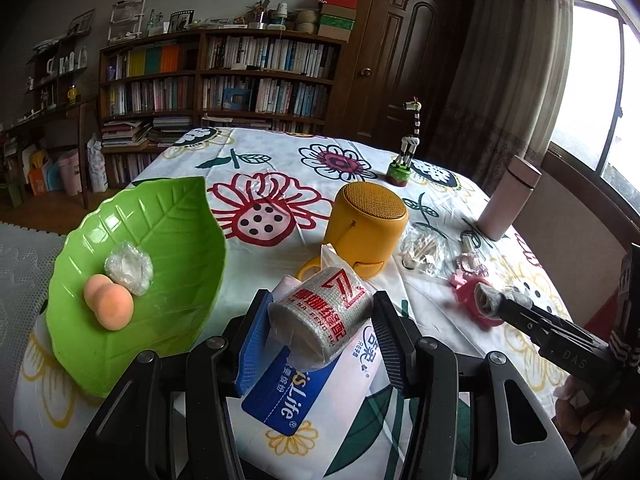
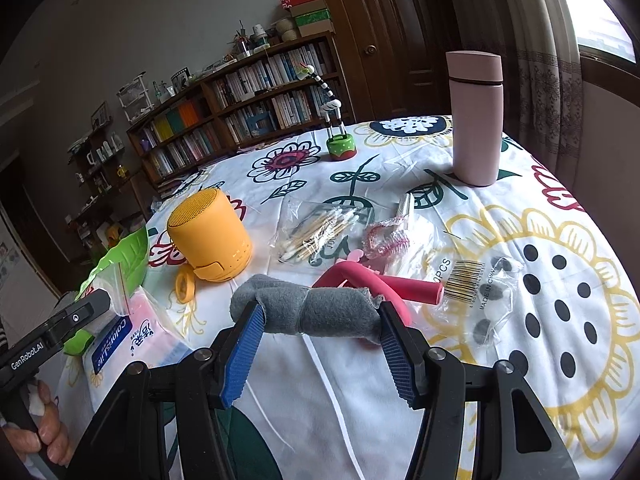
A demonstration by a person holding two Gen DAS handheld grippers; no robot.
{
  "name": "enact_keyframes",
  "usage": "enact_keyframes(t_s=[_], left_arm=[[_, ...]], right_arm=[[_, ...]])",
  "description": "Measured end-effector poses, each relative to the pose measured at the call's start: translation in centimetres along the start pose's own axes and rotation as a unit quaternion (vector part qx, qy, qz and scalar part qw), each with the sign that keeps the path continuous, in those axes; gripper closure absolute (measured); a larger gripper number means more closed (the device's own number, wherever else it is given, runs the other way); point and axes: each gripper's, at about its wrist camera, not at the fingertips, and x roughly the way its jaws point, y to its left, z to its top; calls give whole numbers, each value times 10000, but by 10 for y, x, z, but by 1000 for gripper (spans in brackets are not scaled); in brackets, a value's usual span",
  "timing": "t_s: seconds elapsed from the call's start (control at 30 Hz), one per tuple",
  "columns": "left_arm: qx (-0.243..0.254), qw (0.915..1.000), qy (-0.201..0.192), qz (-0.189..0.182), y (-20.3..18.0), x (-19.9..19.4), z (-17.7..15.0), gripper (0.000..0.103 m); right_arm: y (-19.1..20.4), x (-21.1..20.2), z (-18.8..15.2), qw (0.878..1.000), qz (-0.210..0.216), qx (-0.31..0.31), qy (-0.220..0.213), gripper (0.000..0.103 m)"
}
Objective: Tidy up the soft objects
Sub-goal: 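Place the bandage roll on the green plate with left gripper while right gripper carries grey fabric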
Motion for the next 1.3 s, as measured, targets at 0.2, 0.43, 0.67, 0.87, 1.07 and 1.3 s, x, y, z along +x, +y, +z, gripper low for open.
enact_keyframes(t_s=[0.2, 0.43, 0.67, 0.87, 1.07, 1.3], left_arm=[[-157, 9995, -133, 252, 24, -5, 6, 51], [-338, 9973, -239, 614, 56, -2, 14, 51], [-623, 9940, -315, 846, 87, 6, 22, 41], [-1007, 9885, -493, 1013, 112, 4, 23, 23], [-927, 9875, -543, 1149, 118, -2, 24, 23], [-914, 9858, -574, 1286, 121, -9, 19, 23]], right_arm=[[9, 5, 10, 10000, 11, -33, -69, 42], [20, 12, 24, 9998, -31, -84, -183, 42], [38, 17, 38, 9993, 6, -166, -320, 42], [65, 18, 51, 9978, 127, -406, -499, 42], [96, 23, 58, 9954, 365, -663, -582, 42], [139, 30, 61, 9894, 777, -1079, -587, 41]])
